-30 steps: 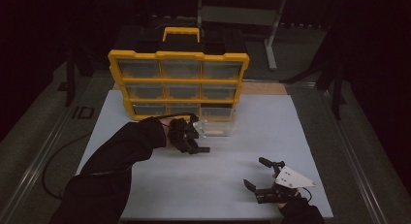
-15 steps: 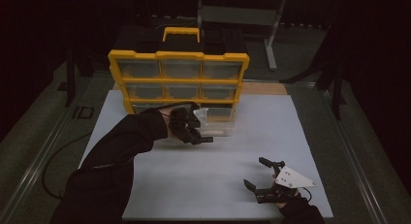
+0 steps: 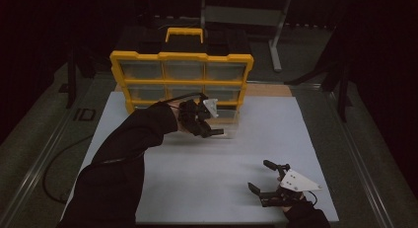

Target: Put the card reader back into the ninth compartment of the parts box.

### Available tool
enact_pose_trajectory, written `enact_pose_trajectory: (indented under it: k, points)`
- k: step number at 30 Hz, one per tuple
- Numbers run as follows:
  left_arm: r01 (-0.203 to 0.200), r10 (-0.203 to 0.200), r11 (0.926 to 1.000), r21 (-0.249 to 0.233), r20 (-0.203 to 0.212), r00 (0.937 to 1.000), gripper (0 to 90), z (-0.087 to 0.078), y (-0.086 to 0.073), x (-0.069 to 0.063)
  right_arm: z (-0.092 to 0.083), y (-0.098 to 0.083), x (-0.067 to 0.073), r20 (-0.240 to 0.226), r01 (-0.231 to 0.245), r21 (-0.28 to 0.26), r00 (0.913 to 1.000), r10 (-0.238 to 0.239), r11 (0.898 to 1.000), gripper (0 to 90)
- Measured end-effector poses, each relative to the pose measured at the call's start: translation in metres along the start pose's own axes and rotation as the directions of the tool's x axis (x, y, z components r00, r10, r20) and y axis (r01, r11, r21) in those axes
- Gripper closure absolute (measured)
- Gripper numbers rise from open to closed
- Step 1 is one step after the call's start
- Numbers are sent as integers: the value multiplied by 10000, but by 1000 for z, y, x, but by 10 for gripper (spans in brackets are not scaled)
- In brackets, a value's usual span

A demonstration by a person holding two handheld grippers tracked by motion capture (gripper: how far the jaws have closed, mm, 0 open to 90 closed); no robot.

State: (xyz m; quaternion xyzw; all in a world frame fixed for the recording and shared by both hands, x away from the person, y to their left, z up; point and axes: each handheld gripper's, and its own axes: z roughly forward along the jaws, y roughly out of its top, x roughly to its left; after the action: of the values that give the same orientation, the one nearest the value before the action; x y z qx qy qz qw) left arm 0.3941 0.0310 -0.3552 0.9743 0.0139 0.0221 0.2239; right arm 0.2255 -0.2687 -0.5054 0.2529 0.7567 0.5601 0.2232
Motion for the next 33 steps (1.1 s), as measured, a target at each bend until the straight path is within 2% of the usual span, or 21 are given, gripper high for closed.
enact_pose_trajectory:
  k: [7, 10, 12, 13, 19, 23, 25, 27, 33]
  points:
    - [197, -202, 9997, -135, -419, 9989, 742, -1, 5, 12, 0, 0, -1, 50, 8, -9, 10000, -8, 10000, 89]
    - [319, -348, 9982, -504, -580, 9977, 742, -1, 6, 17, 0, 0, 0, 56, 4, -17, 10000, -3, 10000, 89]
    - [292, -327, 9979, -570, -619, 9975, 742, -1, 6, 19, 0, 0, 0, 71, 24, -3, 10000, -24, 10000, 89]
    - [345, -398, 9963, -783, -671, 9970, 741, 0, 6, 23, 0, 0, -1, 55, -7, -16, 10000, 7, 10000, 90]
    - [515, -624, 9919, -1165, -915, 9939, 742, 8, 5, 33, 0, 0, 0, 27, 7, 4, 10000, -7, 10000, 90]
    - [605, -746, 9912, -1181, -1188, 9901, 741, 17, 2, 38, 0, 0, -1, 35, 17, 17, 10000, -17, 10000, 90]
    - [605, -746, 9912, -1181, -1188, 9901, 741, 17, 2, 38, 0, 0, -1, 40, 19, 21, 10000, -20, 10000, 90]
    - [803, -957, 9902, -1142, -1363, 9860, 741, 23, 0, 44, 0, 0, -1, 46, 13, 41, 10000, -13, 10000, 89]
    - [1126, -1289, 9857, -1253, -1315, 9829, 740, 32, -3, 52, 0, 0, -1, 30, 17, 28, 10000, -17, 10000, 89]
